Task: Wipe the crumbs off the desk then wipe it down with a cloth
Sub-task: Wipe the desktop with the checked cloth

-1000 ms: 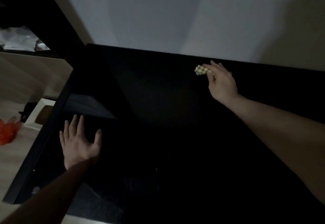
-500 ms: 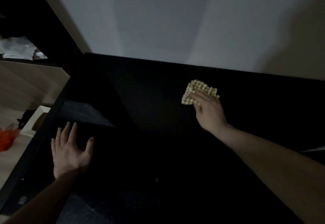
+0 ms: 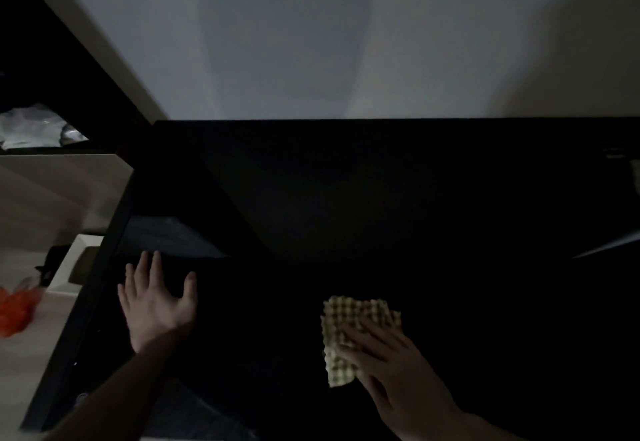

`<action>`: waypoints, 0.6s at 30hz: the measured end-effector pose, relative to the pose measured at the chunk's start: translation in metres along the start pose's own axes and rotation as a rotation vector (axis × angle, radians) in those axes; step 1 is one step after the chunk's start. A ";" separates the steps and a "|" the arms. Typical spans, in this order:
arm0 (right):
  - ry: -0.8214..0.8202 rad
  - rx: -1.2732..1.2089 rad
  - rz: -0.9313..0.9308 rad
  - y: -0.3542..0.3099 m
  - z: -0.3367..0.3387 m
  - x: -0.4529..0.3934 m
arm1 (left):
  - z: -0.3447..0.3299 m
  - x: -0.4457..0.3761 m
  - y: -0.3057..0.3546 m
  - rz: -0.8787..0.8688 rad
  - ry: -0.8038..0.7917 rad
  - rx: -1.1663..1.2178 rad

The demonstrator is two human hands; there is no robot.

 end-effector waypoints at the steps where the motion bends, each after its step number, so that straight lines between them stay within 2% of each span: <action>1: -0.023 -0.004 -0.021 -0.001 0.001 0.002 | 0.000 0.000 0.000 -0.001 0.002 0.001; 4: -0.052 -0.059 -0.094 0.005 0.012 -0.007 | 0.000 0.000 0.000 -0.009 0.001 -0.004; 7: 0.017 0.040 -0.117 0.019 0.030 -0.037 | 0.000 -0.001 0.000 -0.010 0.009 -0.001; 10: 0.000 0.147 -0.123 0.052 0.048 -0.086 | 0.000 -0.001 0.001 -0.006 0.009 0.000; 14: 0.028 0.063 -0.219 0.087 0.082 -0.149 | -0.001 -0.001 0.000 -0.010 0.013 0.008; 16: 0.063 0.041 -0.234 0.079 0.080 -0.160 | -0.001 -0.002 0.000 -0.008 0.008 0.005; 18: 0.107 0.092 -0.158 0.049 0.070 -0.150 | -0.002 -0.002 -0.001 -0.003 0.001 -0.003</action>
Point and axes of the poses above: each hand's wrist, its own x-axis away from the middle knuckle, its own z-axis out of the back of the hand, y = z × x, the point moved 8 cm from there along -x, towards the middle knuckle, and after that the axes turned 10 degrees about -y, right-handed, at the moved point
